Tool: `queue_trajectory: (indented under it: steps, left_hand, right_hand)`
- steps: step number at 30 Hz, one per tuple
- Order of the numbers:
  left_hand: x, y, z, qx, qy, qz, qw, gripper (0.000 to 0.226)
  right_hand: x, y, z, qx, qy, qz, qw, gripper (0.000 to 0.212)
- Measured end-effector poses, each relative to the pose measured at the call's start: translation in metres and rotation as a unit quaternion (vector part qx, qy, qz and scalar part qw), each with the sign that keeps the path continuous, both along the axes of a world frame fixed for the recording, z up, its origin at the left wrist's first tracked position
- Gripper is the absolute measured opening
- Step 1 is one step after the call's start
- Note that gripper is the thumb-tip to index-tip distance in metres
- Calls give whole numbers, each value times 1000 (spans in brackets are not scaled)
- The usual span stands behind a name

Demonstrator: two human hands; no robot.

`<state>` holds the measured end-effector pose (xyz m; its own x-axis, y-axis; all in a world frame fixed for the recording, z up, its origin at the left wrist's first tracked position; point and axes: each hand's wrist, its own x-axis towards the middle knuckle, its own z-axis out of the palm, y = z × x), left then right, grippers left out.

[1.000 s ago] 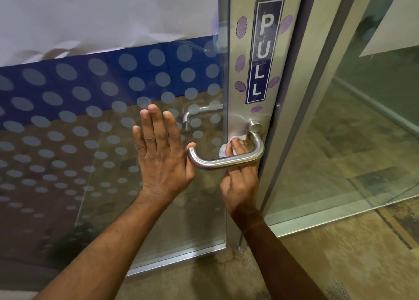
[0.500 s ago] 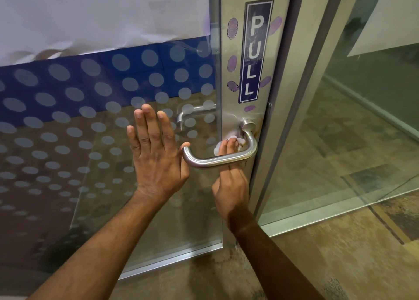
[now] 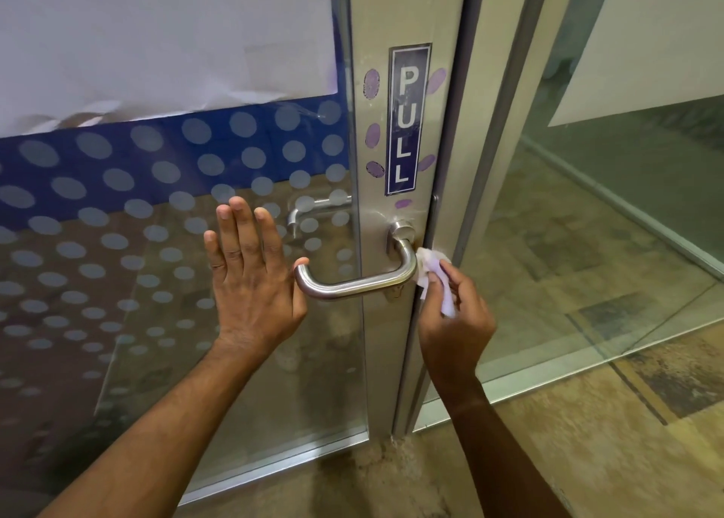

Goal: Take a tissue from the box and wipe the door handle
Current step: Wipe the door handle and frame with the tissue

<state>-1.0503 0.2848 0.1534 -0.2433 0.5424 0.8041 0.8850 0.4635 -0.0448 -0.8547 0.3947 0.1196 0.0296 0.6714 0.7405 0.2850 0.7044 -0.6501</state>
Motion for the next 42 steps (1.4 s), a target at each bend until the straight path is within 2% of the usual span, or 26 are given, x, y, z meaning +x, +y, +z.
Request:
queue_trajectory:
  steps: [3, 6, 13, 18, 24, 28, 33, 38, 42]
  left_hand:
    - [0, 1, 0, -3, 0, -1, 1000, 99]
    - [-1, 1, -1, -2, 5, 2, 1000, 100]
    - [-2, 2, -2, 7, 16, 1, 1000, 99]
    - [-1, 2, -1, 10, 13, -2, 1000, 98]
    - [-2, 2, -2, 10, 16, -1, 1000, 100]
    - [-2, 2, -1, 7, 16, 2, 1000, 99]
    - [-1, 2, -2, 7, 12, -1, 1000, 100]
    - [-1, 1, -1, 0, 3, -2, 1000, 102]
    - [-1, 0, 0, -3, -3, -7, 1000, 103]
  right_hand:
    - [-6, 12, 12, 57, 29, 4, 998, 18]
    - [-15, 22, 21, 61, 51, 24, 997, 17]
    - [-27, 17, 5, 72, -60, 36, 995, 30]
    - [-25, 10, -2, 69, -69, 44, 994, 28]
    - [-23, 13, 0, 68, -72, 56, 993, 38]
    - [-24, 15, 3, 76, -61, 68, 993, 34]
    - [-13, 6, -5, 35, -94, 82, 992, 37]
    - [-22, 15, 27, 52, -73, 56, 994, 32]
    - [-19, 11, 18, 34, -105, 67, 992, 33]
